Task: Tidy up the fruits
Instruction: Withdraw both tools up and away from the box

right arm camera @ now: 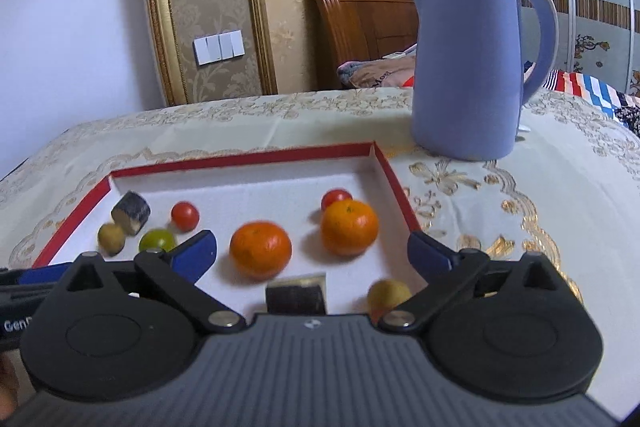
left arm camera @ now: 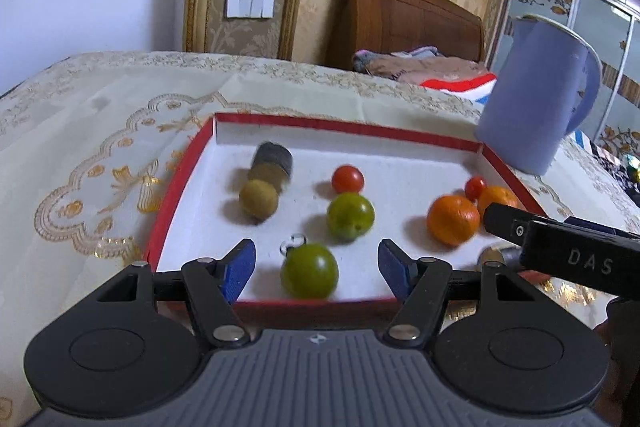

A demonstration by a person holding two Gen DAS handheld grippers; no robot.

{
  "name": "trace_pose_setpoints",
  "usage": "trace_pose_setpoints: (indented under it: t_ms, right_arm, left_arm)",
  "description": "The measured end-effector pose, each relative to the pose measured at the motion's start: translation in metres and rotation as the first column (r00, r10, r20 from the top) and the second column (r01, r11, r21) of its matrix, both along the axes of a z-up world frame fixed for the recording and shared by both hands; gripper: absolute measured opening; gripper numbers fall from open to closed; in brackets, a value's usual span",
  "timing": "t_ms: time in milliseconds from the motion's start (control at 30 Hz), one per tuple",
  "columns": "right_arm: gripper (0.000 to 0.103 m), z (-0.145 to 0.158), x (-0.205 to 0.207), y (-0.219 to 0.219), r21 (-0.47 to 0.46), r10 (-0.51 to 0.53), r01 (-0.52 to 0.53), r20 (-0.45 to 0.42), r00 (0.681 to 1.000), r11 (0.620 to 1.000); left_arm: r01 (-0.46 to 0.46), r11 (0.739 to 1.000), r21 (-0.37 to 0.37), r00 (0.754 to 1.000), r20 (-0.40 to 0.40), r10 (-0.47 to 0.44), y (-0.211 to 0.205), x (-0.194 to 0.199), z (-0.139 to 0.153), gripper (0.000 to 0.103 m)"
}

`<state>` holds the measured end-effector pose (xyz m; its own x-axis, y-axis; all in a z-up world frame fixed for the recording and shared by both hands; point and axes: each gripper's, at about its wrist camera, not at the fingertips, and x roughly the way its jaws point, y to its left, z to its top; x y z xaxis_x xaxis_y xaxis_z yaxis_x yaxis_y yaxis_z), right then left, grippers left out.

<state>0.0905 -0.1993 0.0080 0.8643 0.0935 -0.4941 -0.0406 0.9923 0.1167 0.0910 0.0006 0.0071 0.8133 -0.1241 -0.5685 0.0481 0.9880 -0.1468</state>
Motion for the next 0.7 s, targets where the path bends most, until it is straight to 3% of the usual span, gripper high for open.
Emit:
trace_pose_setpoints:
  t_ms: [100,200,500,533,700]
  right_arm:
    - [0.103,-0.003,-0.01,-0.004,0.016,-0.003,0.003,0.003,1.0,1.0]
    - [0.103,-0.001,-0.012,-0.006,0.012,-0.018,0.017,0.016,1.0,1.0]
    - [0.103,-0.004,-0.027,-0.01,0.009,-0.02,0.02,0.025,0.999,1.0]
    - [0.103,-0.005,-0.029,-0.01,0.007,-0.017,0.017,0.025,1.0,1.0]
    - [0.103,-0.005,-0.037,-0.011,0.003,-0.018,0.017,0.027,0.999,1.0]
  left_arm:
    - [0.002,1.0,0.02,1.0,0.017,-0.002,-0.002,-0.009,0.0,0.068]
    - [0.003,0.999,0.043,1.0,0.02,-0.004,-0.005,-0.011,0.001,0.075]
    - [-0.002,0.999,0.043,0.999,0.048,0.0,0.0,-0.035,0.009,0.076]
    - [-0.001,0.999,0.052,0.999,0.052,-0.002,-0.001,-0.037,0.01,0.081]
    - [0.048,0.999,-0.001,0.998,-0.043,-0.048,0.001,-0.04,0.0,0.084]
